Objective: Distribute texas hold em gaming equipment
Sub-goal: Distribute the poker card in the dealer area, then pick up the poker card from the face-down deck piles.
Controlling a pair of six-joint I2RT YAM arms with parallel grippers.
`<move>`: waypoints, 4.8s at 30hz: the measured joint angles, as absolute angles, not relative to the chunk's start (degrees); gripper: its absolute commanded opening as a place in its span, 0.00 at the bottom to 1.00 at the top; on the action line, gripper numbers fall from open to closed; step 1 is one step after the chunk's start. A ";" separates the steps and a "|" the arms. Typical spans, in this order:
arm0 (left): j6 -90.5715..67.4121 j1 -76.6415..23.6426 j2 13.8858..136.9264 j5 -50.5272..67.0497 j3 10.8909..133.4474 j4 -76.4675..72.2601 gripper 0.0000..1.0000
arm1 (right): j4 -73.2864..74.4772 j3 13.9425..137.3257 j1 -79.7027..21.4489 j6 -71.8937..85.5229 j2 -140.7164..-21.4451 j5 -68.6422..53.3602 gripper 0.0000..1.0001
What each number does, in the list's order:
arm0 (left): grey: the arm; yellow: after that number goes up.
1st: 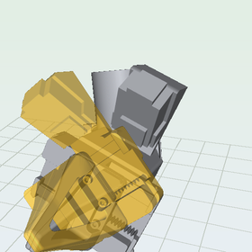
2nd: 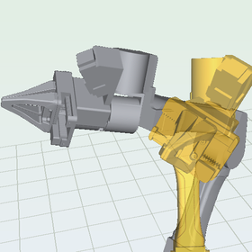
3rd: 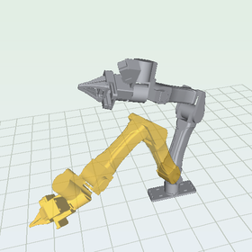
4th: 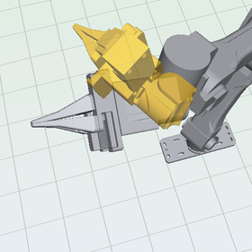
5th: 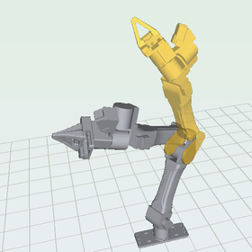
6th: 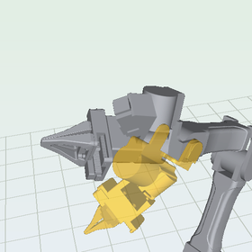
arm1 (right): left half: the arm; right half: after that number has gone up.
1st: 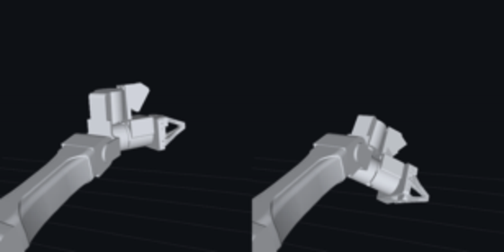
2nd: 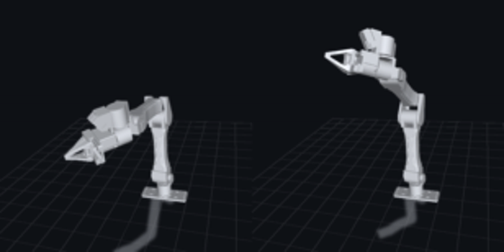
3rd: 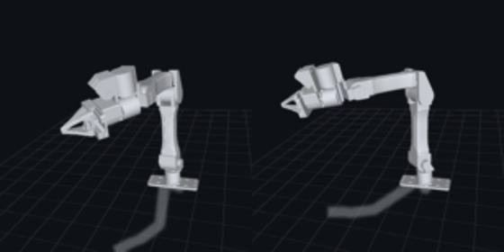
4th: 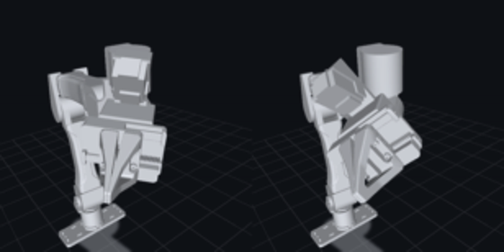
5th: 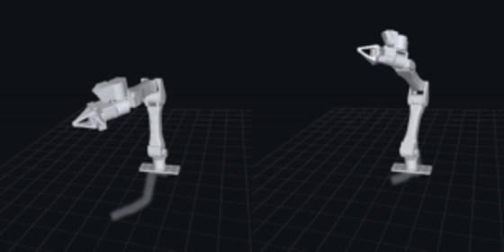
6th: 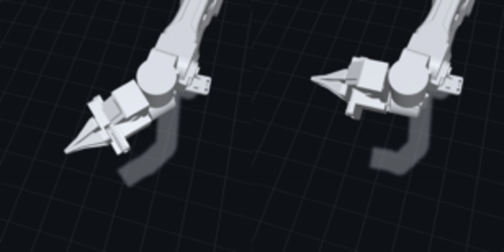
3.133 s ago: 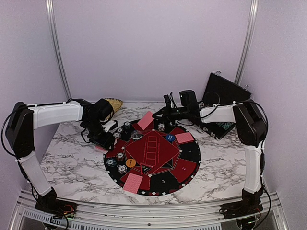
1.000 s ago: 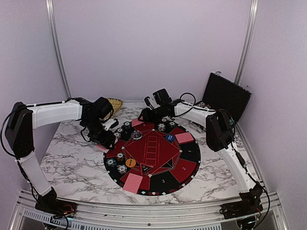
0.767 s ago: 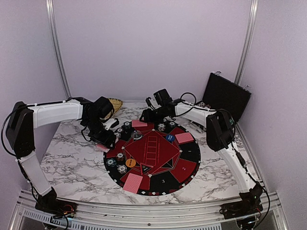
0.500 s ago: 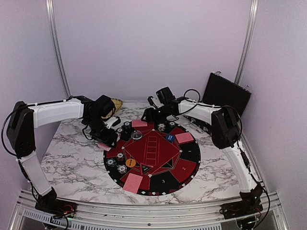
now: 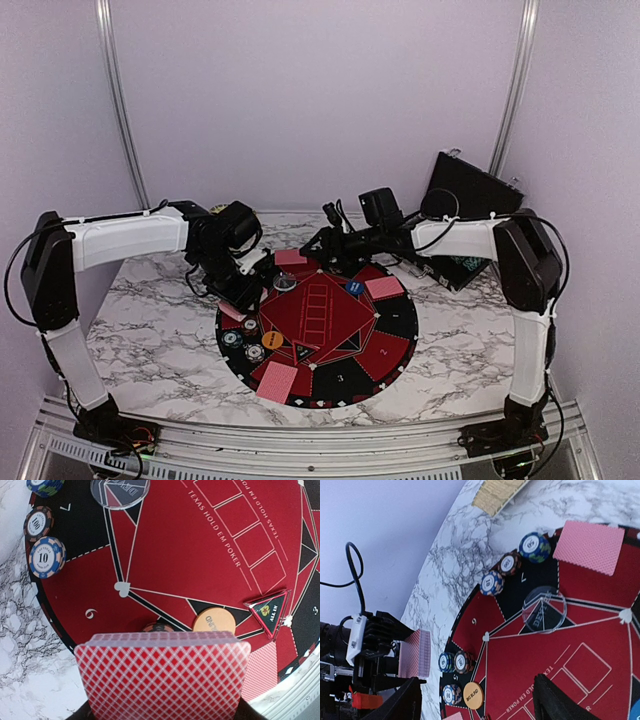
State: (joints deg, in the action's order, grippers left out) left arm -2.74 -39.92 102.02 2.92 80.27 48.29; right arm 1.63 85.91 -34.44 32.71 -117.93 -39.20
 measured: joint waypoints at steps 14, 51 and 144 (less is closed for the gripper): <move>-2.76 -44.66 103.92 2.94 84.55 49.23 0.30 | -15.77 73.97 -36.42 46.15 -117.51 -49.36 0.75; -2.66 -45.82 104.22 2.48 87.35 49.80 0.30 | -29.32 77.23 -42.74 60.03 -124.64 -53.93 0.68; -2.35 -45.80 104.51 0.93 87.35 51.05 0.29 | -28.45 72.38 -41.28 58.76 -118.56 -50.46 0.00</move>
State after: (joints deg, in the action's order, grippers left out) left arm -2.35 -45.80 104.51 0.93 87.35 51.05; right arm -28.45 72.38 -41.28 58.76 -118.56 -50.46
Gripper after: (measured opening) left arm 0.665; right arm 0.008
